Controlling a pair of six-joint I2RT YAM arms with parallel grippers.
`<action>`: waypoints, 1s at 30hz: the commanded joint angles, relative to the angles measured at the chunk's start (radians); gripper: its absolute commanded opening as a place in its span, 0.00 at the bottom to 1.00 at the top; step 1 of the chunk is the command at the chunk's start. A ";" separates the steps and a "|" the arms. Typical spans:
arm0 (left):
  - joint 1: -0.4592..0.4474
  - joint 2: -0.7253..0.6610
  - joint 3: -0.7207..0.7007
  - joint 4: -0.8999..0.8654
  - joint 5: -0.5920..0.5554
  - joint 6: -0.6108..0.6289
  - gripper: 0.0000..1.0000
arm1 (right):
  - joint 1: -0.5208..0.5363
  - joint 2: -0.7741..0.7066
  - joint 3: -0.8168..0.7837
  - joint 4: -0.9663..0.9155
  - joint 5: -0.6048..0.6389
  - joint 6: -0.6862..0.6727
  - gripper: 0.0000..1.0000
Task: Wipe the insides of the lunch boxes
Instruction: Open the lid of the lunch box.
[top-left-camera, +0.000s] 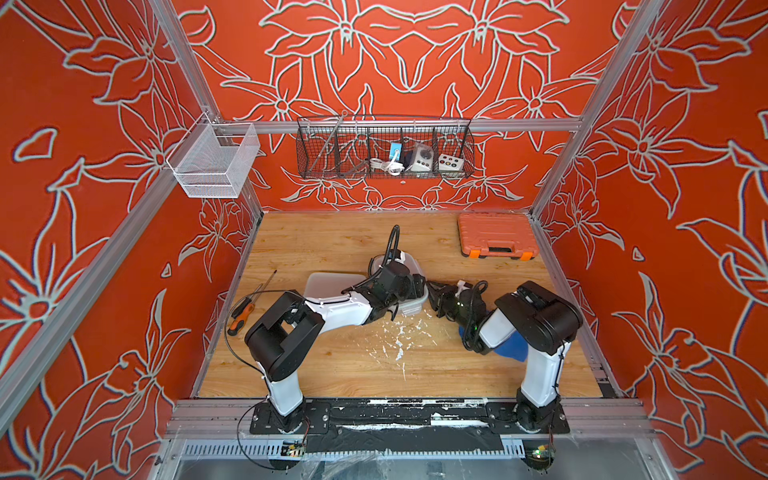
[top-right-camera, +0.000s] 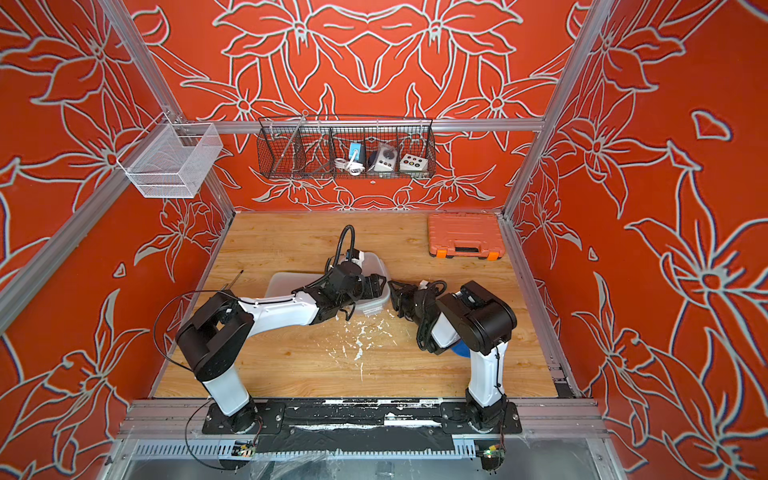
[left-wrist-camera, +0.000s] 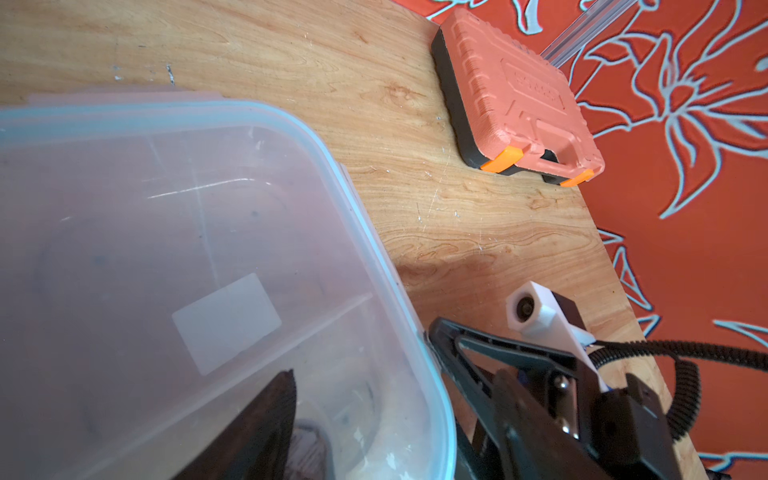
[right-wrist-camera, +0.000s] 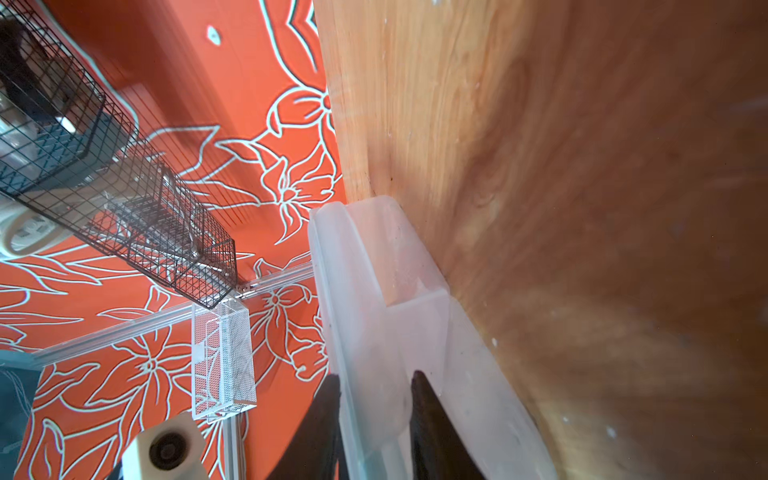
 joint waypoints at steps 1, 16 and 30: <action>-0.003 -0.034 -0.008 -0.127 0.025 -0.025 0.75 | 0.003 0.011 0.042 0.058 -0.038 -0.006 0.32; 0.098 -0.183 -0.141 -0.122 0.024 -0.058 0.77 | -0.059 0.004 0.068 0.056 -0.094 -0.155 0.04; 0.210 -0.311 -0.227 -0.117 -0.013 -0.080 0.78 | -0.058 -0.085 0.100 0.039 -0.224 -0.246 0.00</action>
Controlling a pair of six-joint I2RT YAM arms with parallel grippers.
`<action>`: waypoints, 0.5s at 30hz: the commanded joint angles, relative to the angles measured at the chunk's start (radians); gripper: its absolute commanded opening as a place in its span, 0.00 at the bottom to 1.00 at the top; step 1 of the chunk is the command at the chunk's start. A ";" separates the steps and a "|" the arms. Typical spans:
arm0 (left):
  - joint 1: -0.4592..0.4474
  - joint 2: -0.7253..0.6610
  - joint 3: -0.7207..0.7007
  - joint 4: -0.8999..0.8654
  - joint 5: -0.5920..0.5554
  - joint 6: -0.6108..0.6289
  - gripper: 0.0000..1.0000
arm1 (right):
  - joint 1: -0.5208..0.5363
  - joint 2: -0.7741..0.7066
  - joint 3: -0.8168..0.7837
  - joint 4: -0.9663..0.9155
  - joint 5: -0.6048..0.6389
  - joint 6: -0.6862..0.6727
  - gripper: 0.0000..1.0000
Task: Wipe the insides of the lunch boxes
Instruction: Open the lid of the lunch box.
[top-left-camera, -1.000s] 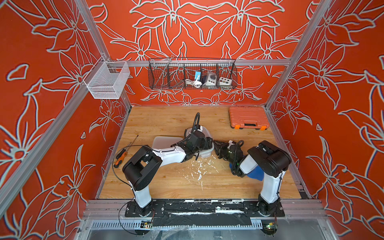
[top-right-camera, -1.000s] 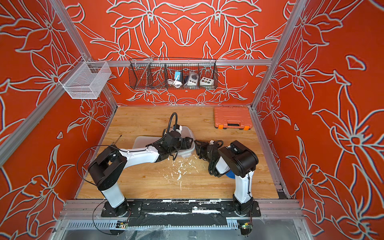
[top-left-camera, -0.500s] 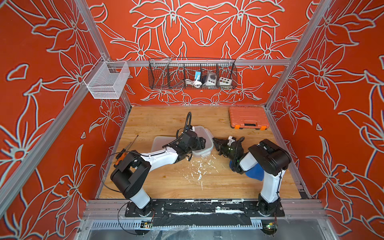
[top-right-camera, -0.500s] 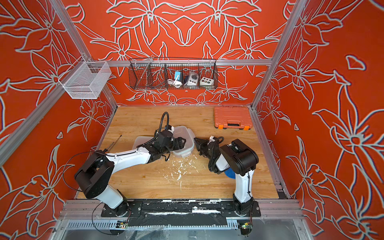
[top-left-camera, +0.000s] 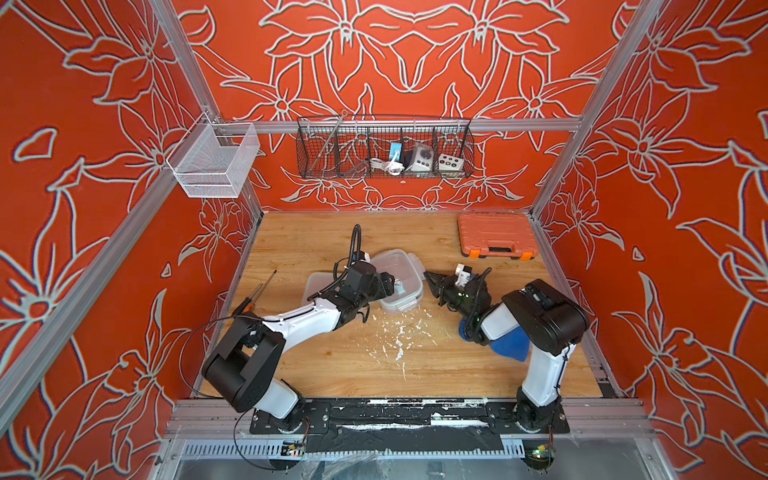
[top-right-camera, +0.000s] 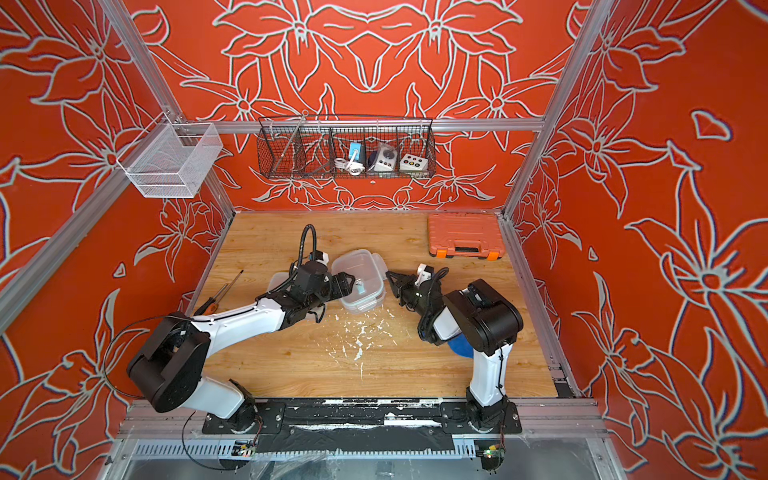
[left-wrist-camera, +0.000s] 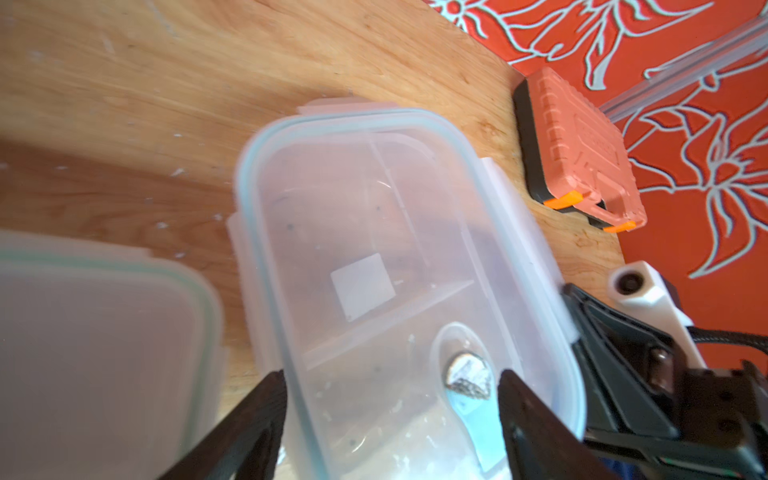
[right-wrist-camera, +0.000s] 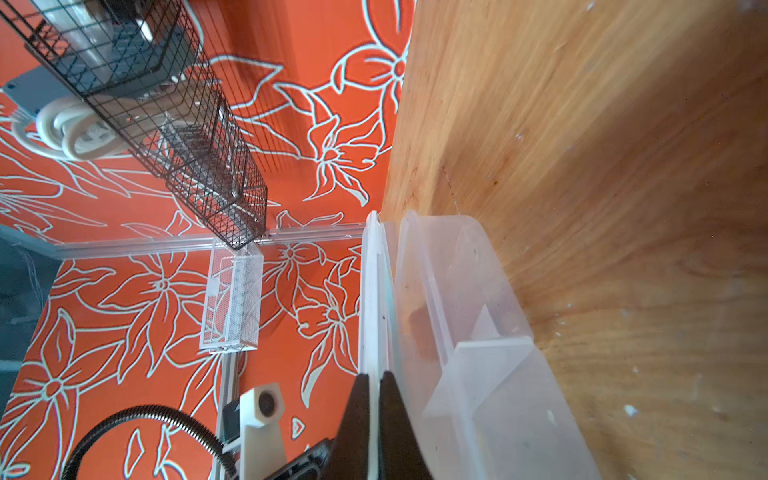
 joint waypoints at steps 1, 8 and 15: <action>0.040 -0.057 -0.026 -0.012 -0.029 -0.019 0.79 | 0.001 -0.070 0.043 -0.017 -0.087 -0.058 0.00; 0.107 -0.127 -0.062 -0.026 -0.045 -0.016 0.79 | 0.003 -0.279 0.132 -0.390 -0.174 -0.303 0.00; 0.157 -0.187 -0.099 -0.014 -0.058 -0.026 0.81 | 0.008 -0.405 0.232 -0.684 -0.233 -0.469 0.00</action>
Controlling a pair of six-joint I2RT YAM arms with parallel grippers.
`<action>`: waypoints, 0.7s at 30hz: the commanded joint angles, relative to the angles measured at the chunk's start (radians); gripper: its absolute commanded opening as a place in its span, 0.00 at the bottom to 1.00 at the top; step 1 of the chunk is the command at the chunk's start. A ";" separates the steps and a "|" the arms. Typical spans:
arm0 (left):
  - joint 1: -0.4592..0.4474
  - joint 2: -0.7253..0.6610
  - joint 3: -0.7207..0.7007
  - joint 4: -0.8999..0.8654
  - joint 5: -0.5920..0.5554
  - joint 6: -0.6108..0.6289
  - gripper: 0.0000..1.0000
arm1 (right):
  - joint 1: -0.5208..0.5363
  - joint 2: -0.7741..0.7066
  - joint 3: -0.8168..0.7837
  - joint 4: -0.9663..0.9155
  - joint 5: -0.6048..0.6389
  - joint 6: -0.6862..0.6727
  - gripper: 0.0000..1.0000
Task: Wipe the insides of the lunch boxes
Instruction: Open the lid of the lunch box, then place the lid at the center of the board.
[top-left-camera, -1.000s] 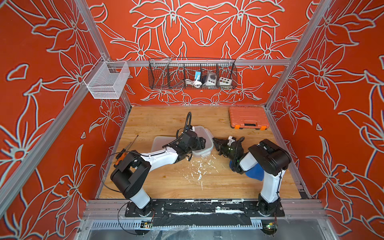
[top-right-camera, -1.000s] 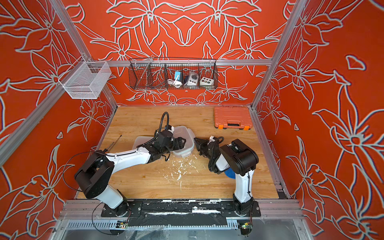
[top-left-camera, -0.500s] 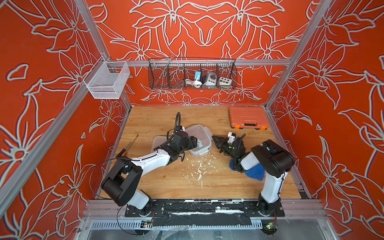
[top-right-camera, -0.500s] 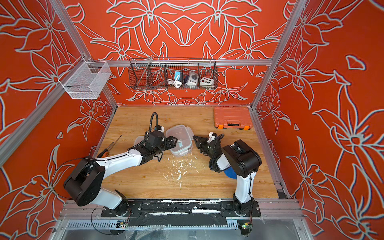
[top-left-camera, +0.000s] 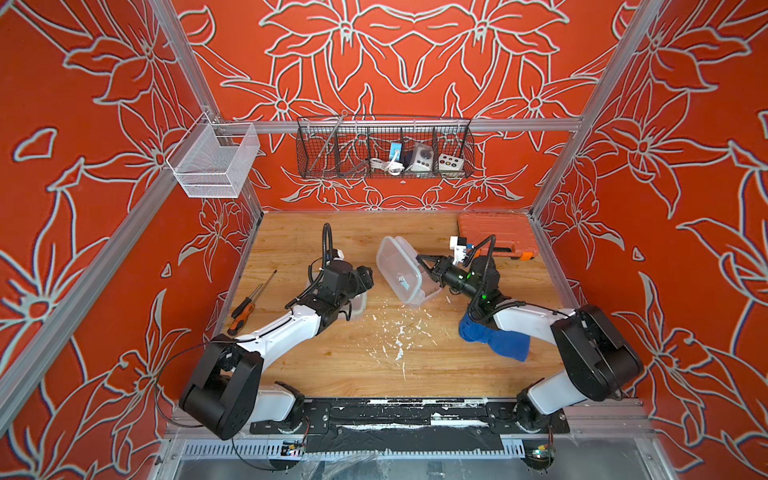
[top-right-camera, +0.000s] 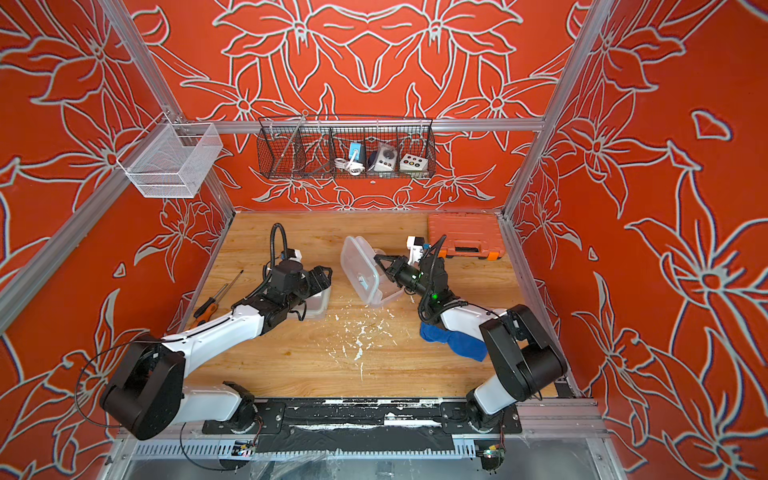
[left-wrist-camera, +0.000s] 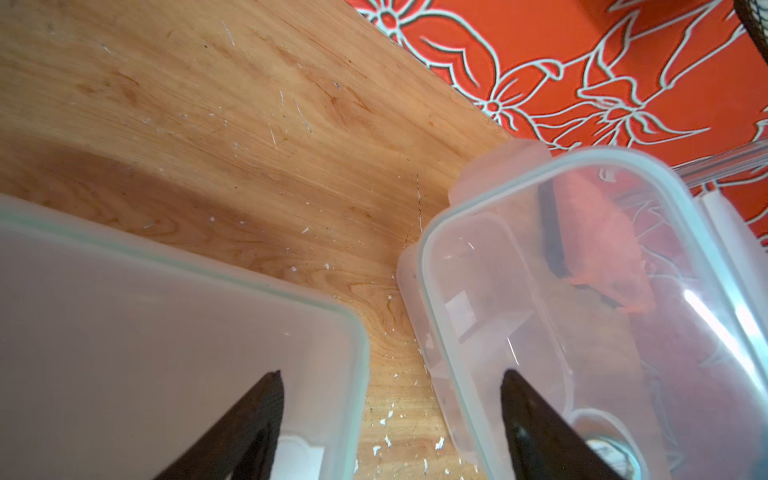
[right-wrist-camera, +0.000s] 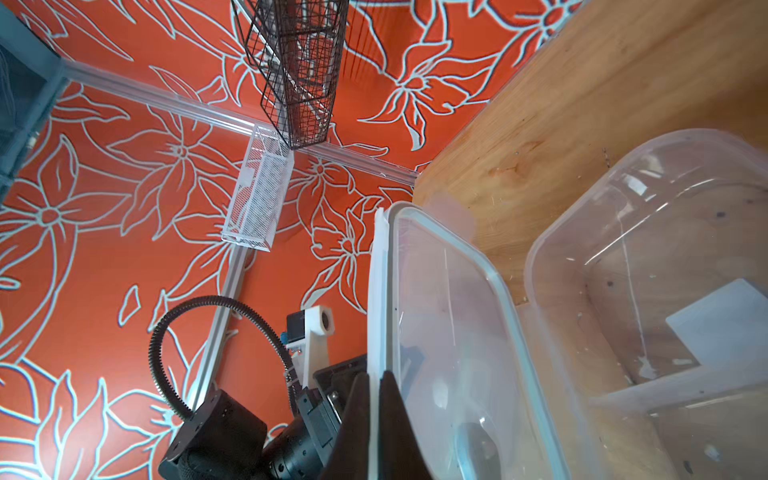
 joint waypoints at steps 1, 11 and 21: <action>0.028 -0.032 -0.015 -0.003 -0.019 -0.009 0.81 | 0.005 -0.067 0.062 -0.220 -0.056 -0.154 0.00; 0.057 -0.021 -0.013 0.020 -0.024 -0.012 0.81 | 0.058 -0.154 0.188 -0.490 -0.122 -0.285 0.00; 0.061 -0.001 0.007 0.032 -0.011 -0.019 0.81 | 0.011 -0.268 0.424 -0.867 -0.063 -0.528 0.00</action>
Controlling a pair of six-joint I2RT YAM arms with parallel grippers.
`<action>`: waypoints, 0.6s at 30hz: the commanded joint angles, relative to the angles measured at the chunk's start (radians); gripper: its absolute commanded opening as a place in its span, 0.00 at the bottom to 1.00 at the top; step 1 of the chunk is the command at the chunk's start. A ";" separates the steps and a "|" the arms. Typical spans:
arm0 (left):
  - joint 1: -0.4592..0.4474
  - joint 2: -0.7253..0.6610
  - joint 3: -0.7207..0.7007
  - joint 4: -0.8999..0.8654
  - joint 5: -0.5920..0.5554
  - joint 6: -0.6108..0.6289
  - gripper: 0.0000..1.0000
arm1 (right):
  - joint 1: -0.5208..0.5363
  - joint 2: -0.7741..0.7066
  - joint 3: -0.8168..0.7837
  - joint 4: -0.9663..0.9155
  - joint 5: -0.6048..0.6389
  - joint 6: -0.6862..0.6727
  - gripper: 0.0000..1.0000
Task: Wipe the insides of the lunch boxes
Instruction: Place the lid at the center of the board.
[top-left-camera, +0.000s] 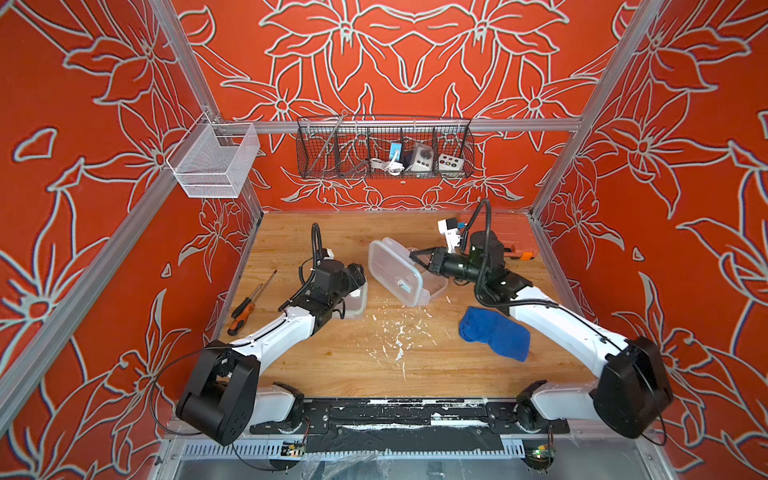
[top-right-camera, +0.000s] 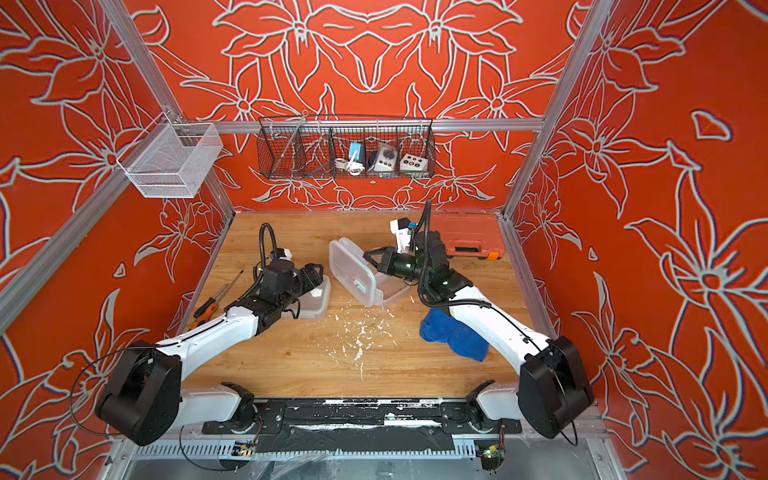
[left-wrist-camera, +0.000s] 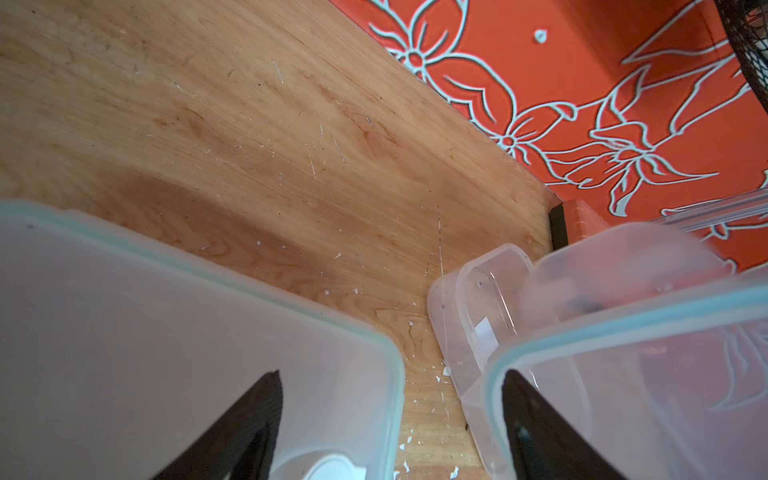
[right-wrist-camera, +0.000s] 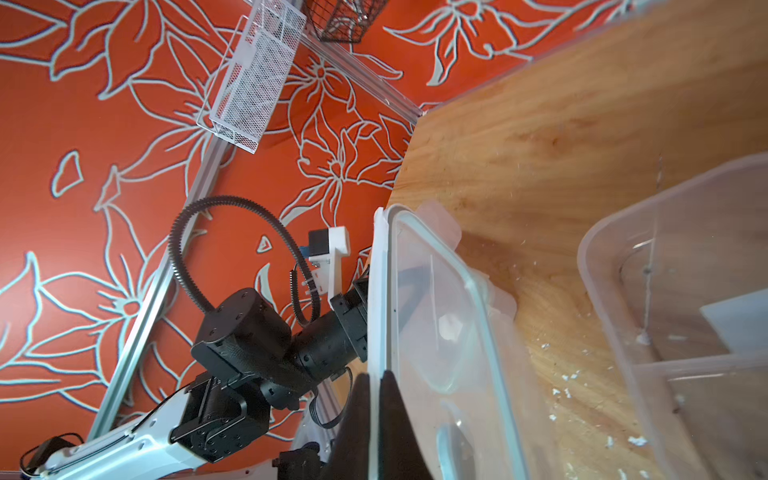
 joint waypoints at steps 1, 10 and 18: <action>0.006 0.021 0.023 0.024 0.005 -0.010 0.81 | -0.050 -0.077 0.091 -0.183 0.034 -0.179 0.00; 0.006 0.088 0.044 0.055 0.117 -0.029 0.81 | -0.245 -0.155 0.147 -0.538 0.276 -0.516 0.00; 0.002 0.120 0.066 0.070 0.183 -0.024 0.82 | -0.334 -0.172 0.024 -0.532 0.629 -0.748 0.00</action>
